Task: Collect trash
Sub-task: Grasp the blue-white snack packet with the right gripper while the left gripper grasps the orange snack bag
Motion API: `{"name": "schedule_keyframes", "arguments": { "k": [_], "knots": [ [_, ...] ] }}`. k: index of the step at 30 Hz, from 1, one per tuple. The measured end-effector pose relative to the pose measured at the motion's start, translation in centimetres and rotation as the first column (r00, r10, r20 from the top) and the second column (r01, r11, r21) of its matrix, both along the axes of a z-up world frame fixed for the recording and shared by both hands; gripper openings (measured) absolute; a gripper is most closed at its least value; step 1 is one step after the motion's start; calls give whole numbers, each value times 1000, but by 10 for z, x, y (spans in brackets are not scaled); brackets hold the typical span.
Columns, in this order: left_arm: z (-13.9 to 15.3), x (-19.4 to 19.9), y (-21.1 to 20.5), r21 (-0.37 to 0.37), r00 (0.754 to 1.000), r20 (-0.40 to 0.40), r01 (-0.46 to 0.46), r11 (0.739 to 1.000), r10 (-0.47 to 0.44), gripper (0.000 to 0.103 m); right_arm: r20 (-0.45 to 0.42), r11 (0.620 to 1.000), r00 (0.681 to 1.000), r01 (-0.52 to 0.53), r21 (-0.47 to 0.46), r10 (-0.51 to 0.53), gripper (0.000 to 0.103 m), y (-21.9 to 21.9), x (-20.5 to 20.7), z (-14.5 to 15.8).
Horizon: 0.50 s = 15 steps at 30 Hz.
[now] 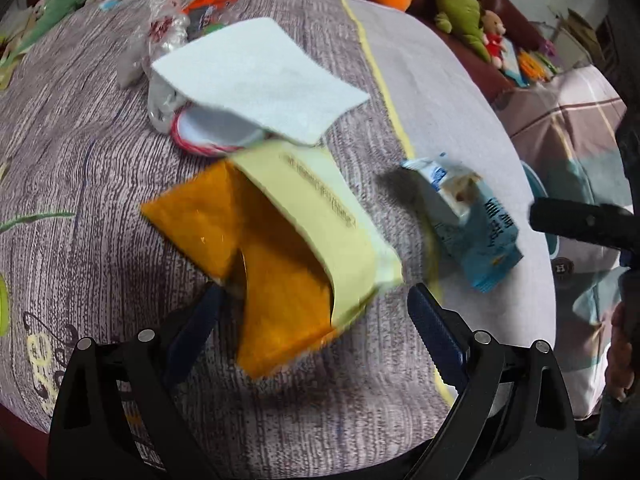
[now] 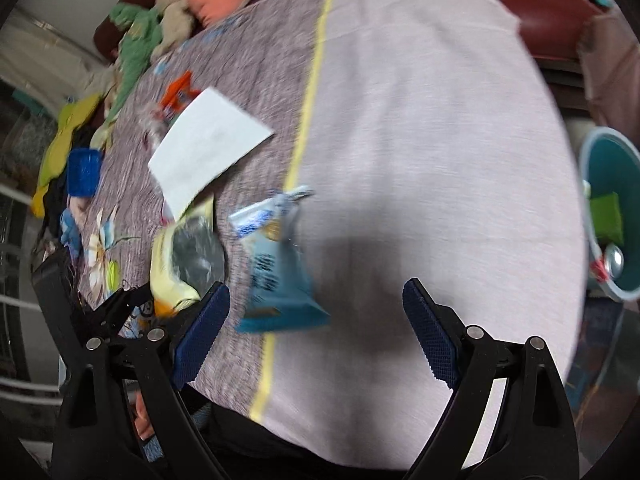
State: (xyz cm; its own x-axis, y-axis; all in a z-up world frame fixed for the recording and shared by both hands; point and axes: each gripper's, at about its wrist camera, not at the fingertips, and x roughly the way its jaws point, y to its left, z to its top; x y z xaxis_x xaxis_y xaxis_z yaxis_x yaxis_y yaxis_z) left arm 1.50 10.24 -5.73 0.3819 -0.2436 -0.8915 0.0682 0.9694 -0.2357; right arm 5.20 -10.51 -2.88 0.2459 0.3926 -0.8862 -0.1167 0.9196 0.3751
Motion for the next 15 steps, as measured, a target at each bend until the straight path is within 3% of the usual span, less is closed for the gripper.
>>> {"name": "schedule_keyframes", "arguments": {
  "k": [4, 6, 7, 9, 11, 15],
  "knots": [
    [1, -3, -1, 21, 1000, 21, 3, 1000, -3, 93, -25, 999, 999, -41, 8, 41, 83, 18, 10, -14],
    [2, 3, -4, 20, 1000, 30, -8, 1000, 7, 79, -31, 999, 998, -48, 10, 48, 77, 23, 13, -20],
    [2, 5, -4, 20, 999, 34, -14, 1000, 13, 78, -32, 999, 998, -52, 13, 53, 68, 24, 14, -24],
    [5, 5, -1, 18, 998, 50, -25, 1000, 24, 68, -42, 998, 997, -62, 21, 63, 34, 25, 14, -29],
    [7, 6, -4, 22, 998, 53, -30, 999, 29, 30, -50, 997, 996, -68, 32, 69, 22, 23, 13, -32],
    [8, 5, 0, 20, 998, 49, -28, 999, 27, 29, -12, 998, 998, -57, 32, 58, 21, 14, 4, -25]
  ]
}}
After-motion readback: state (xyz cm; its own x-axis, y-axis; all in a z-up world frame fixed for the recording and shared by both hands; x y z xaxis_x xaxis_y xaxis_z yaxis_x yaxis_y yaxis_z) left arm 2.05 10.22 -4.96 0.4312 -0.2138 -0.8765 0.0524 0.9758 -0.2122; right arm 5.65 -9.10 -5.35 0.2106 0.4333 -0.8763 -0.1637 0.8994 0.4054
